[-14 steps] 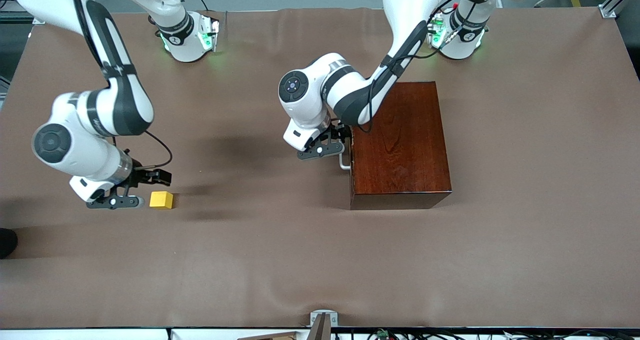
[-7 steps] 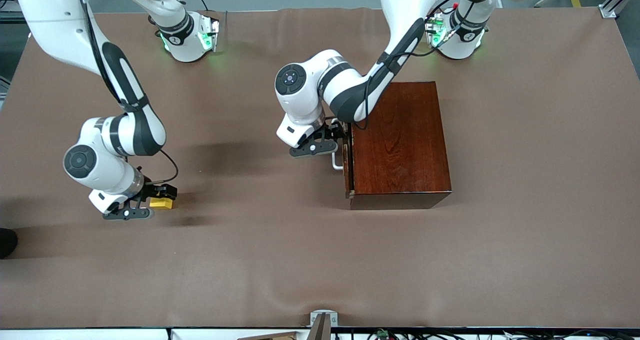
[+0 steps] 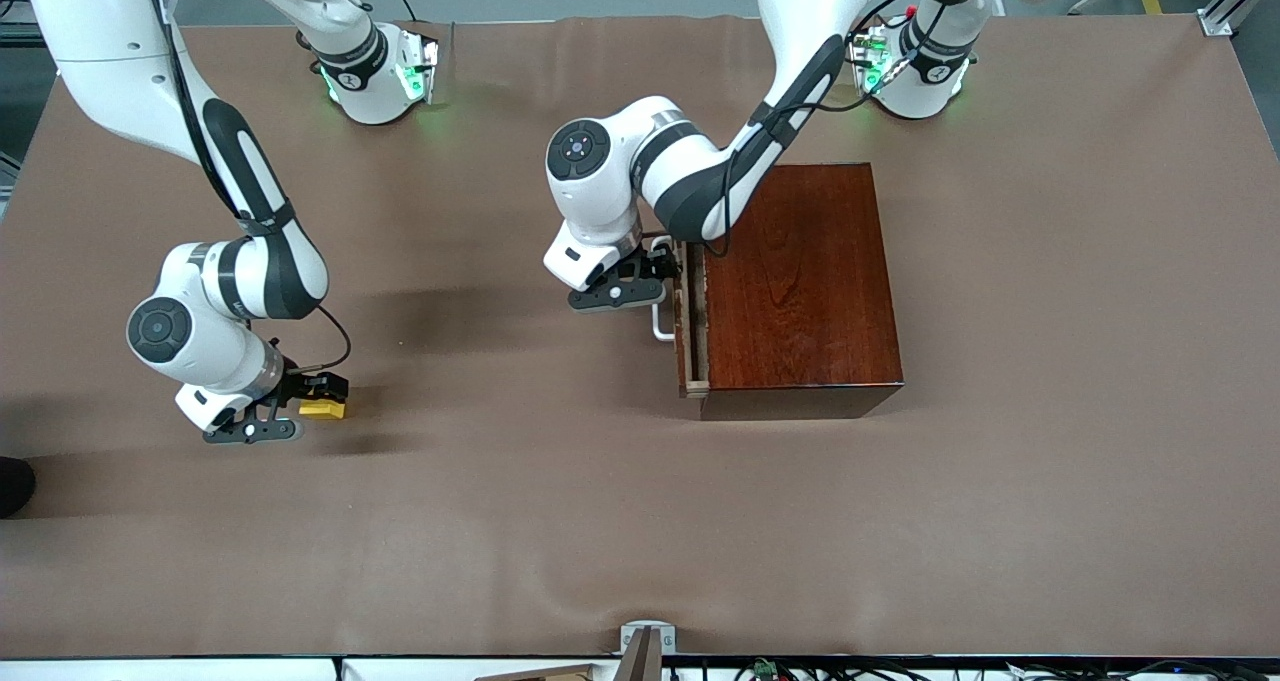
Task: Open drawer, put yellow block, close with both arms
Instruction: 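Pull the drawer open with the left gripper while the right gripper grasps the cube, then pull the drawer further open with the left gripper, holding the yellow cube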
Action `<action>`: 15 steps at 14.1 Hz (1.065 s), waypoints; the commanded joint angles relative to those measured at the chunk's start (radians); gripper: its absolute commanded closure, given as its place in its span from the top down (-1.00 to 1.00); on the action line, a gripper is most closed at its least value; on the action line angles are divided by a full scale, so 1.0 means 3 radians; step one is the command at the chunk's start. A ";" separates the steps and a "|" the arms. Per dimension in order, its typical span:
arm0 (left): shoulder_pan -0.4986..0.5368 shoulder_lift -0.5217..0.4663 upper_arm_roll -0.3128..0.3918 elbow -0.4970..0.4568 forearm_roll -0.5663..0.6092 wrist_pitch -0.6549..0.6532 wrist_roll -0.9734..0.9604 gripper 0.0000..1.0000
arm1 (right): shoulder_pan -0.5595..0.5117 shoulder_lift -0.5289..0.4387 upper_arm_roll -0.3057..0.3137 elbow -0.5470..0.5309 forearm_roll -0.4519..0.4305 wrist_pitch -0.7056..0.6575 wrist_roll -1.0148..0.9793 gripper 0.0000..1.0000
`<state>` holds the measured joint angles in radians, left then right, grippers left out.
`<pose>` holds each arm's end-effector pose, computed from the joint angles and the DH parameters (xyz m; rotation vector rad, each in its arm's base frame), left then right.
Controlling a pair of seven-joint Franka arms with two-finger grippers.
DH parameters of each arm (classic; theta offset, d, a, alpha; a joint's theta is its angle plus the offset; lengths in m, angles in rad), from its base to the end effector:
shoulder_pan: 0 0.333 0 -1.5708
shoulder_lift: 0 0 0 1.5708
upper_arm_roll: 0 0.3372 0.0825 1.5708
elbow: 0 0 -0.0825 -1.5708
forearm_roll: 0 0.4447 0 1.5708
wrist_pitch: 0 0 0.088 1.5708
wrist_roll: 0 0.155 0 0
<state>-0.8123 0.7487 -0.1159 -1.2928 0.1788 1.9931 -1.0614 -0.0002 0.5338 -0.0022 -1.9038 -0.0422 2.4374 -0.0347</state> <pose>0.5111 -0.6223 0.2397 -3.0572 -0.1306 -0.0694 0.6813 -0.0030 0.1407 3.1115 0.1008 -0.0012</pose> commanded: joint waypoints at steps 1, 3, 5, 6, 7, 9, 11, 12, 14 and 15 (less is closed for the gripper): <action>-0.0048 0.0143 -0.0028 0.0142 0.0043 0.0305 -0.0010 1.00 | -0.0076 0.0097 0.0053 0.0026 -0.0064 0.0031 -0.0012 1.00; -0.0049 0.0168 -0.0053 0.0147 -0.0043 0.0427 -0.0005 1.00 | -0.0076 0.0118 0.0053 0.0041 -0.0033 0.0031 0.0018 0.65; -0.0043 0.0189 -0.0059 0.0147 -0.0161 0.0560 0.0025 1.00 | -0.0081 0.0143 0.0053 0.0087 -0.0028 0.0036 0.0018 -0.27; -0.0043 0.0194 -0.0059 0.0152 -0.0202 0.0596 0.0071 1.00 | -0.0091 0.0179 0.0053 0.0133 -0.0018 0.0036 0.0029 -0.70; -0.0048 0.0194 -0.0059 0.0152 -0.0238 0.0632 0.0102 1.00 | -0.0122 0.0189 0.0053 0.0159 -0.0013 0.0036 0.0034 -1.00; -0.0049 0.0189 -0.0059 0.0152 -0.0248 0.0638 0.0138 1.00 | -0.0122 0.0189 0.0058 0.0179 -0.0003 0.0026 0.0034 -1.00; -0.0049 0.0184 -0.0064 0.0157 -0.0248 0.0632 0.0153 1.00 | -0.0117 0.0179 0.0053 0.0184 -0.0008 0.0006 0.0003 -1.00; -0.0049 0.0179 -0.0064 0.0157 -0.0243 0.0627 0.0178 1.00 | -0.0117 0.0159 0.0053 0.0205 -0.0008 -0.0015 -0.0012 -1.00; -0.0049 0.0178 -0.0064 0.0157 -0.0243 0.0622 0.0331 1.00 | -0.0102 0.0088 0.0058 0.0215 -0.0013 -0.0061 -0.0022 -1.00; -0.0049 0.0178 -0.0064 0.0157 -0.0243 0.0622 0.0347 1.00 | -0.0096 0.0062 0.0063 0.0250 -0.0013 -0.0157 -0.0027 -1.00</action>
<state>-0.8102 0.7492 -0.1166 -1.2998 0.1492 2.0333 -0.9890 -0.0165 0.5785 0.0009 -1.8457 -0.0416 2.4381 -0.0329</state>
